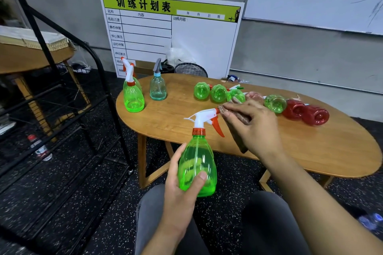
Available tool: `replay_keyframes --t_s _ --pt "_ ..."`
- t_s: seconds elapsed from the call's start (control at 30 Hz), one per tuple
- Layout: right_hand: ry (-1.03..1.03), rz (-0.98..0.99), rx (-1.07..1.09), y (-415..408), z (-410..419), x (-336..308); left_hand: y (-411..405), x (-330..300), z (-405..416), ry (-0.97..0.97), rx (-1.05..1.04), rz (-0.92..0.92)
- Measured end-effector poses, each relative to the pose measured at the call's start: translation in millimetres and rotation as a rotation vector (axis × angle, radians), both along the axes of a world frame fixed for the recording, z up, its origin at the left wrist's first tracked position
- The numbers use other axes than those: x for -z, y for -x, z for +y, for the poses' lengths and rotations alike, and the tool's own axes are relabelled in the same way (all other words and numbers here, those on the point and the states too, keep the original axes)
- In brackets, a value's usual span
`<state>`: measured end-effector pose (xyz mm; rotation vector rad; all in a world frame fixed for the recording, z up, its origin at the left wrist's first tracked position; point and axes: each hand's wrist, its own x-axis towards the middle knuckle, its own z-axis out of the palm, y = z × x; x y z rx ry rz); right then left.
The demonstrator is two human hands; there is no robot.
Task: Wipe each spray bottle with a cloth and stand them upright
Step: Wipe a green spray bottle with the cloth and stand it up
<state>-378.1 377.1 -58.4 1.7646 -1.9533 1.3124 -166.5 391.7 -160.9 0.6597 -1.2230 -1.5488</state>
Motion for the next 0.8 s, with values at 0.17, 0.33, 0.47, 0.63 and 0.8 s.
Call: replay_keyframes --t_s 0.17,0.33,0.47,0.63,0.8 --pt "-0.058 -0.257 -0.239 -7.3 24.0 -10.2 0.4 -5.7 -0.1 -0.053 -0.008 0.044" --pt "-0.301 -0.267 -0.541 -33.0 44.7 1.8 1.4 -20.1 -0.6 -0.056 0.037 0.038" --pt "-0.194 -0.357 -0.458 -25.2 32.2 -12.6 0.2 -38.6 -8.2 -0.004 0.087 -0.001" --pt "-0.137 -0.672 -0.457 -21.3 9.6 -47.6 3.7 -77.7 -23.2 0.143 0.111 -0.059" --pt "-0.095 -1.051 -0.468 -15.4 3.5 -86.8 22.2 -116.8 -35.4 0.337 0.15 -0.107"
